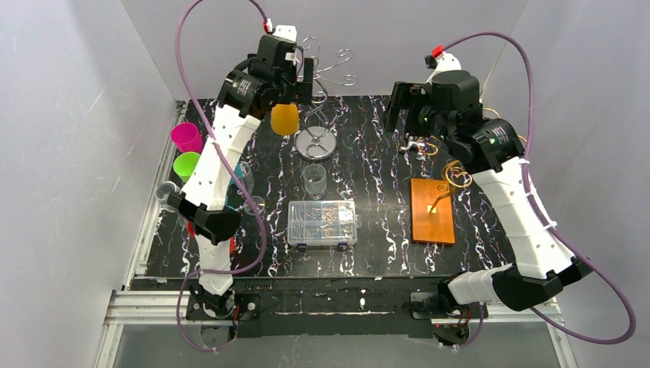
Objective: Take the wine glass off the wine glass rack
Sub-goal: Pick up the wine glass from the wine rack.
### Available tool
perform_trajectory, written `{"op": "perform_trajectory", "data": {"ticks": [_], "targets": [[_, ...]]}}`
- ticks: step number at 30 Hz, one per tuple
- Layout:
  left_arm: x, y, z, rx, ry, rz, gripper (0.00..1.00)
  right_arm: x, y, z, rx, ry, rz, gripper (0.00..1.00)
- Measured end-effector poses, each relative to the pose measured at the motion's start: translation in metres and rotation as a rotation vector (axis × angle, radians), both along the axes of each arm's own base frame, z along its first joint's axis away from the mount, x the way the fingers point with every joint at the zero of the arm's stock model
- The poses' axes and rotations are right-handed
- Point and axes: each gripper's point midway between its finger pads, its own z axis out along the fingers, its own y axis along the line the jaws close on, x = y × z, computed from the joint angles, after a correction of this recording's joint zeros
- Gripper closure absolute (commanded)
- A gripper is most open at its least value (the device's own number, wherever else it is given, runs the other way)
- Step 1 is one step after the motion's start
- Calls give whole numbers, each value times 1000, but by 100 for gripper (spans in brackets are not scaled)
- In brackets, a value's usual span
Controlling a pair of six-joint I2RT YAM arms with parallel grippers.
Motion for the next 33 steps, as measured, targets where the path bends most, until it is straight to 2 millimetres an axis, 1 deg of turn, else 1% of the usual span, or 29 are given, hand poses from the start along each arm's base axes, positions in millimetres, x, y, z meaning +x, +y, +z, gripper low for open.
{"op": "perform_trajectory", "data": {"ticks": [2, 8, 12, 16, 24, 33], "targets": [[10, 4, 2, 40, -31, 15, 2, -1, -1, -2, -5, 8, 0, 0], [28, 10, 6, 116, -93, 37, 2, 0, -1, -5, -16, 16, 2, 0], [37, 7, 9, 130, -122, 30, 2, 1, 0, -6, -24, 18, 4, 0], [44, 2, 4, 136, -124, 17, 2, 3, 0, -4, -29, 14, 6, 0], [54, -1, -5, 146, -117, 17, 2, 3, -1, -2, -33, 7, 4, 0], [57, 6, -3, 154, -129, 42, 2, 3, -1, -2, -35, 6, 5, 0]]}}
